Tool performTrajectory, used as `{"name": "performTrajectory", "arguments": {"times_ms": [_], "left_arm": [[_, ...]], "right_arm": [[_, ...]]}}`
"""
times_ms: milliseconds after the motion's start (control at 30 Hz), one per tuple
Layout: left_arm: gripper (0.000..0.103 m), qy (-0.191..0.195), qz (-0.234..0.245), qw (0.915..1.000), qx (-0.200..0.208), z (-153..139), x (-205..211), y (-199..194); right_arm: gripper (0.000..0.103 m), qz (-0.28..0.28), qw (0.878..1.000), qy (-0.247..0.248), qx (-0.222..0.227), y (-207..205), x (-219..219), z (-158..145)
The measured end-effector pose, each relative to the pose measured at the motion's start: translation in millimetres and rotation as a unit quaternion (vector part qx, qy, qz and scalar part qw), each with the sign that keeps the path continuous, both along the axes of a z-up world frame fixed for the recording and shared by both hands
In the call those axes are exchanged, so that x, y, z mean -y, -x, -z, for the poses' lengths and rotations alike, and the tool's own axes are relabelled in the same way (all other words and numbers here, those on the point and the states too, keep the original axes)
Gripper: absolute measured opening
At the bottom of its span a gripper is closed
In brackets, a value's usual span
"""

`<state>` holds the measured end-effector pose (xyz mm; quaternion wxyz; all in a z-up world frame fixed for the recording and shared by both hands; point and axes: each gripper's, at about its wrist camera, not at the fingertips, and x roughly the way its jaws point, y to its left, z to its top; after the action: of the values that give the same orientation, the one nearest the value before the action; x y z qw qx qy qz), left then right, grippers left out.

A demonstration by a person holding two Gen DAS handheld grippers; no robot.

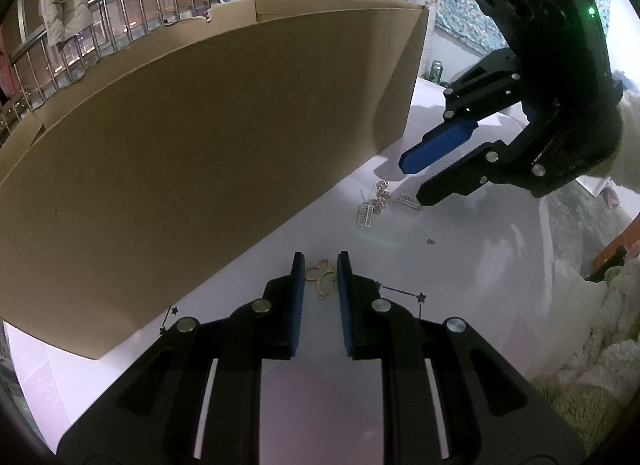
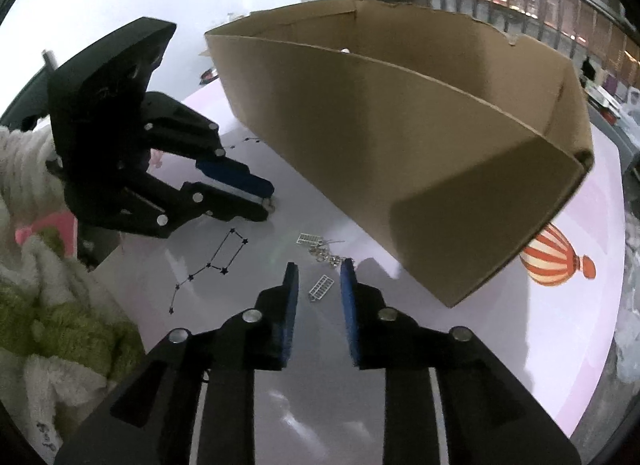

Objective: Organize jewelry

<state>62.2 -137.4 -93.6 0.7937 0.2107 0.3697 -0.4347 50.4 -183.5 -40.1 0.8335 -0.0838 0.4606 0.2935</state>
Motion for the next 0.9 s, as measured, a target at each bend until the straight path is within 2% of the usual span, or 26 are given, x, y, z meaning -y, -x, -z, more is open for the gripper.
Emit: {"name": "performTrajectory", "arguments": {"times_ms": [267,367,567,600,667,700,900], "left_arm": [[0.015,-0.002,0.004,1.0000,-0.002,-1,0,0],[0.015,-0.001,0.005,1.0000,-0.002,-1,1,0],[0.015,0.001,0.004,1.0000,-0.003,-1,1,-1],[0.015,0.002,0.003,1.0000,-0.003,-1,0,-1],[0.015,0.003,0.004,1.0000,-0.003,0,-2,-1],[0.015,0.004,0.004,1.0000,-0.003,0,-3,-2],[0.015,0.004,0.006,1.0000,-0.002,0,-5,-1]], "right_arm": [[0.023,-0.043,0.999,0.020,-0.015,-3,-5,2],[0.023,-0.060,0.997,0.047,-0.014,-4,-12,7],[0.022,-0.050,0.997,0.059,-0.014,-9,-16,10],[0.021,-0.048,0.997,0.060,-0.013,-8,-18,10],[0.010,-0.047,0.997,0.059,-0.014,-5,-20,10],[0.008,-0.047,0.997,0.059,-0.013,-4,-21,10],[0.006,-0.042,0.997,0.063,-0.011,0,-19,8]]}}
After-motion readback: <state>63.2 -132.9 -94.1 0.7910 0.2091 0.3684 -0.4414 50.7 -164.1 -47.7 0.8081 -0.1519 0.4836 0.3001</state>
